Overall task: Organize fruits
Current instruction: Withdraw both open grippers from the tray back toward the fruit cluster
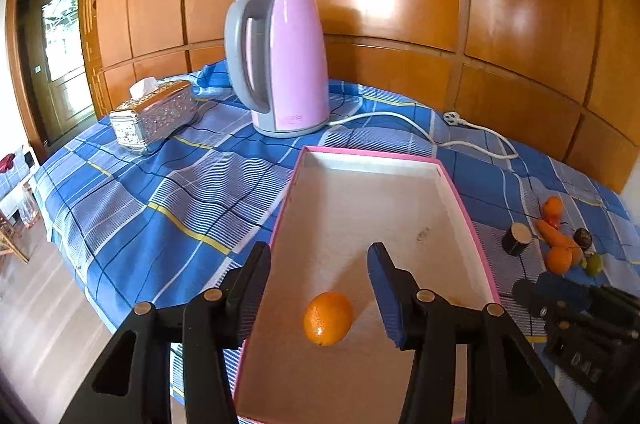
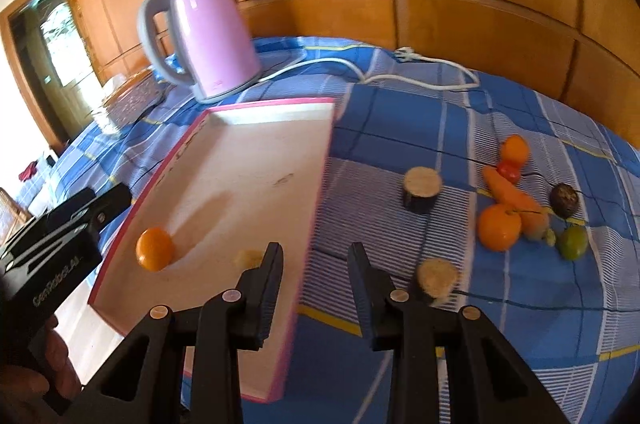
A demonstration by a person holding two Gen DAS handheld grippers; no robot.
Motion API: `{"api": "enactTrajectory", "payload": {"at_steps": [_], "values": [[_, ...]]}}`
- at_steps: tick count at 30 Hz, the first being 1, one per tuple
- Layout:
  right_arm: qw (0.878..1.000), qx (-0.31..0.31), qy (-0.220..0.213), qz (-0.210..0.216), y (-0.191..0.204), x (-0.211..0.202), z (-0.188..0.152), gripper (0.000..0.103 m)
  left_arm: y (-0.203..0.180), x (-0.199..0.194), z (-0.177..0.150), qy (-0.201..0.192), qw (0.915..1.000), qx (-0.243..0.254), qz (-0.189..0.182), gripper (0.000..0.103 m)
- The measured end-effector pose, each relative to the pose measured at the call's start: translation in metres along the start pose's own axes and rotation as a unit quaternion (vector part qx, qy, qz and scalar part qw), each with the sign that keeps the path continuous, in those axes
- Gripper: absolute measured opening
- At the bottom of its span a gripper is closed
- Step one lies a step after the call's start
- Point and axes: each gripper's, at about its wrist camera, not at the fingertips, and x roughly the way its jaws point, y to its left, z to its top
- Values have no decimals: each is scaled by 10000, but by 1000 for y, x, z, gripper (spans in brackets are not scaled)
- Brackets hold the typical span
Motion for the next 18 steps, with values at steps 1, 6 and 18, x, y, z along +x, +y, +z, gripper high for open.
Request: {"api": "enactTrajectory", "payload": {"at_steps": [1,6,18], "values": [[10000,47,-19,-34,-4,-1,0,36,-2,0,0,14,10000,28,-36,51],[9988,405,-69,-280,-32,-6,-3,38,-13,-2,-3,33,9997,170,-152,51],[9903,1093,-21,-855,-94,-15,-21,38,-49,-3,-9,98,9963,704,-487,51]]}}
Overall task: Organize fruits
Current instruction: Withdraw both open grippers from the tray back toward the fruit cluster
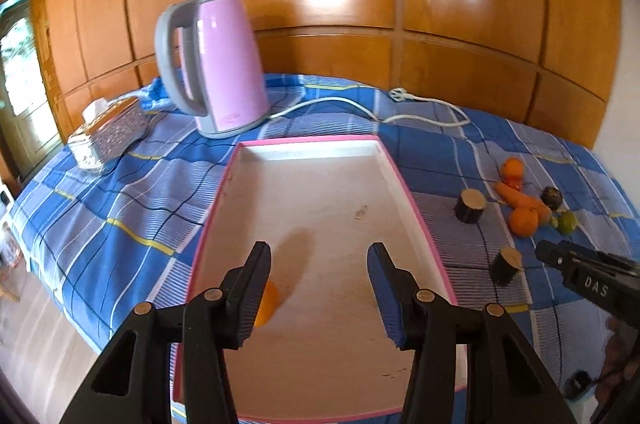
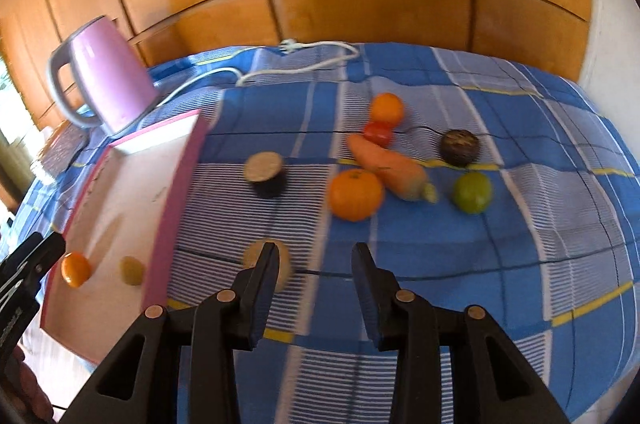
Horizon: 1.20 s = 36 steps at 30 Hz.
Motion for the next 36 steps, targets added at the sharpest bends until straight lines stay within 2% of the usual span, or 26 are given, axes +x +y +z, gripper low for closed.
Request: {"api": "enactTrajectory", "payload": {"at_steps": [7,27,32,36], "values": [[9995,246,-6,-208,-25,-1,-3,38,-19,-2,-1,-14,9995,318,-79,51],[9970,642,-42,-419,-67,-2,-9,38,-56,-1,-3,63,9956,896,-256,51],[9967,583,-64,-564,-75,0,-9,38,-68,3,-3,192,9935,1008,-498,51],[9962,606,-58,-622,-82,1,-9,38,-79,8,-2,341,9896,1081,-892,51]]}}
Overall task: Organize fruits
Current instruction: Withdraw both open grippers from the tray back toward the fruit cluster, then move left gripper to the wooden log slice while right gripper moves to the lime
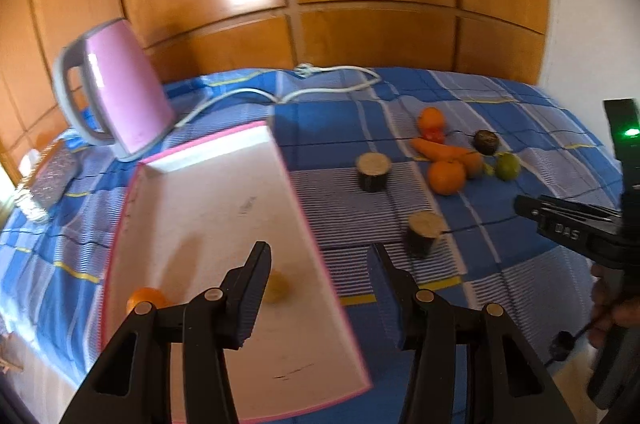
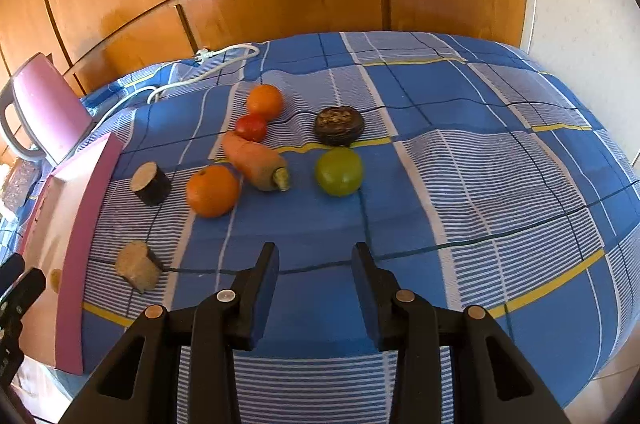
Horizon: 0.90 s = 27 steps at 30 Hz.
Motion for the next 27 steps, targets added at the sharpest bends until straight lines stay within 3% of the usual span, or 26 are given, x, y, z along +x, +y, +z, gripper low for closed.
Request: {"api": "enactTrajectory", "payload": {"at_steps": [5,11,22,26,27], "values": [[9999,98,-5,-43,-10,1,1,38,-18,10,4,189,9982,123,-564,50],[9999,145,-14,-73,-19,3,2,38,-39,32,9,529,9944,188,-901,50],[9995,296,-102,-88,-42,6,6,38,-59,76,15,975,9903,218,-965,50],[9995,296,-131,38,-44,9,16,38,-61,82,14,904,9913,294,-911,30],[9995,249,-156,92,-42,11,20,39,-60,82,14,889,9912,275,-940,30]]}}
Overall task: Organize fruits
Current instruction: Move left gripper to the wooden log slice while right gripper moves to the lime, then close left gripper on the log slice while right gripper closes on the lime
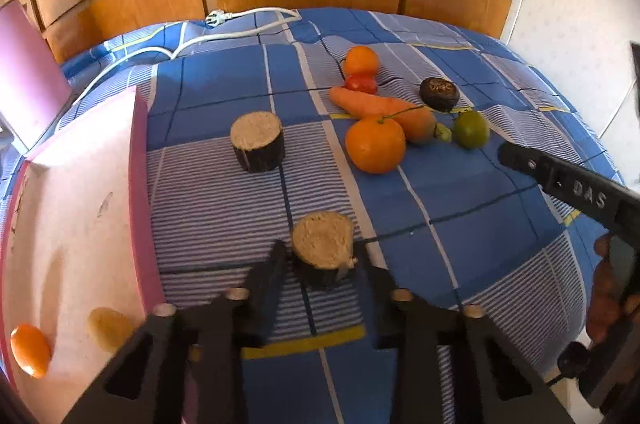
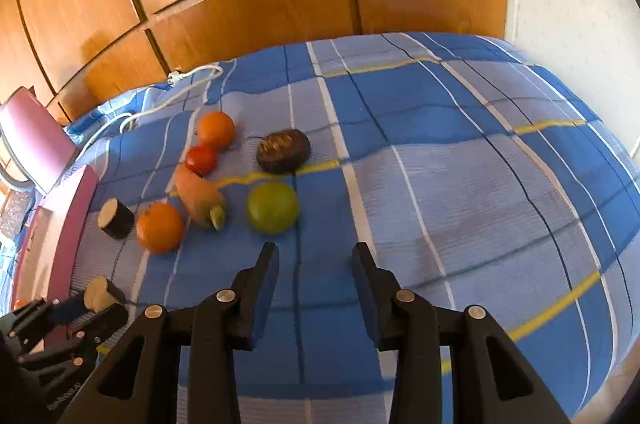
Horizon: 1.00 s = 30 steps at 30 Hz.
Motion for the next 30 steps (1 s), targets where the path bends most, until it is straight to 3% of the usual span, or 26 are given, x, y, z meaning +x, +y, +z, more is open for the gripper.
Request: {"api": "enactTrajectory", "payload": {"at_steps": [6,13,30], "values": [[9995,-291,-66,69,18,15,16,39,2,3,1,-109,9999,-83,-30,30],[9986,-497,143,92,25,41,17,34,5,8,5,-174,9996,-210,-55,31],[9973,-719,142,-29,29,27,2,34,11,-14,-6,-328,9977,-499,-329,30]]}}
